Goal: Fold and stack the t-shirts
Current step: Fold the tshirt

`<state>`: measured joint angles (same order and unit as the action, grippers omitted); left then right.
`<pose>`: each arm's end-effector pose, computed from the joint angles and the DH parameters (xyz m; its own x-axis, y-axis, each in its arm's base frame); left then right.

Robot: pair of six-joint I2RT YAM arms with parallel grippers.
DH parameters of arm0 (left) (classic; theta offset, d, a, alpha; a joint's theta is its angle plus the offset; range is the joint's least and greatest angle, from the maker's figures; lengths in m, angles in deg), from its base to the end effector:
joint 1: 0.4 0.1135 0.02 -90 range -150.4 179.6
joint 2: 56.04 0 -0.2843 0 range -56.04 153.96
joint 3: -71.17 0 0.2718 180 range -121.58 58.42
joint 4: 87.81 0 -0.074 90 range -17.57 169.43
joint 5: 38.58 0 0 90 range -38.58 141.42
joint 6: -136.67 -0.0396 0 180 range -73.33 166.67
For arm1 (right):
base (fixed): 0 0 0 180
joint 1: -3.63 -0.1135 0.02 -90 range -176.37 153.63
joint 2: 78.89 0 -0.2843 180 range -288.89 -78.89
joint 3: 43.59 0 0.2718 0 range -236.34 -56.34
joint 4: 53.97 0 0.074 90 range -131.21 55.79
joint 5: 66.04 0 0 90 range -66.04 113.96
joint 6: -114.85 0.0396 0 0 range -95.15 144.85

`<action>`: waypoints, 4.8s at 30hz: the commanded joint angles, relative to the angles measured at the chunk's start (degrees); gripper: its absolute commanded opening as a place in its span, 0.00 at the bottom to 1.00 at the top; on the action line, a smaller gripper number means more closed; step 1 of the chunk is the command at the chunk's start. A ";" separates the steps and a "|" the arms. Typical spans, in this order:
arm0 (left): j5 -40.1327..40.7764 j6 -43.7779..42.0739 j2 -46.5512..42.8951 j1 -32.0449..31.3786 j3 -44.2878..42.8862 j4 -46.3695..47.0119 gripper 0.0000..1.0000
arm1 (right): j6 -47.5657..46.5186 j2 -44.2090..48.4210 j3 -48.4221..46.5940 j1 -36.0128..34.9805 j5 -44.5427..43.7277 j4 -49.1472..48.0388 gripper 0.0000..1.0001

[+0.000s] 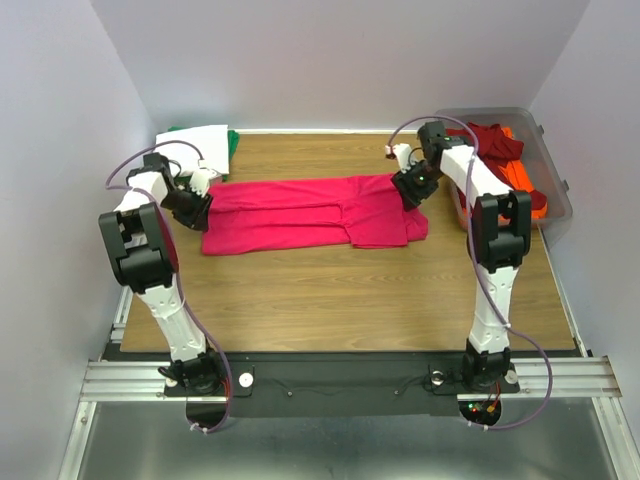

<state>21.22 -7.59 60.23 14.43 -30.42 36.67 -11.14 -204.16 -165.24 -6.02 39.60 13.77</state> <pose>0.4357 0.0947 0.1977 -0.5771 0.5729 -0.5820 0.7053 0.7090 -0.0015 0.4825 0.0929 0.2222 -0.6111 -0.6779 -0.4087 -0.7483 0.6631 0.0189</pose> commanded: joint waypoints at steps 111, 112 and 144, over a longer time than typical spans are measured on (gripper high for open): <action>-11.02 61.38 0.01 -52.89 14.92 37.92 0.49 | 28.08 21.74 45.10 5.43 17.58 -16.22 0.32; -11.11 61.38 0.10 -52.89 14.57 37.93 0.49 | 28.25 21.39 44.92 5.52 17.50 -16.22 0.30; -18.15 58.93 -5.70 -46.65 10.70 38.02 0.28 | 27.02 19.55 28.67 5.52 30.15 -11.83 0.01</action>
<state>5.51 53.39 58.44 -33.35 -17.04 73.63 16.09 -182.87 -132.57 -0.56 66.64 1.46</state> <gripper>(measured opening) 0.075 0.020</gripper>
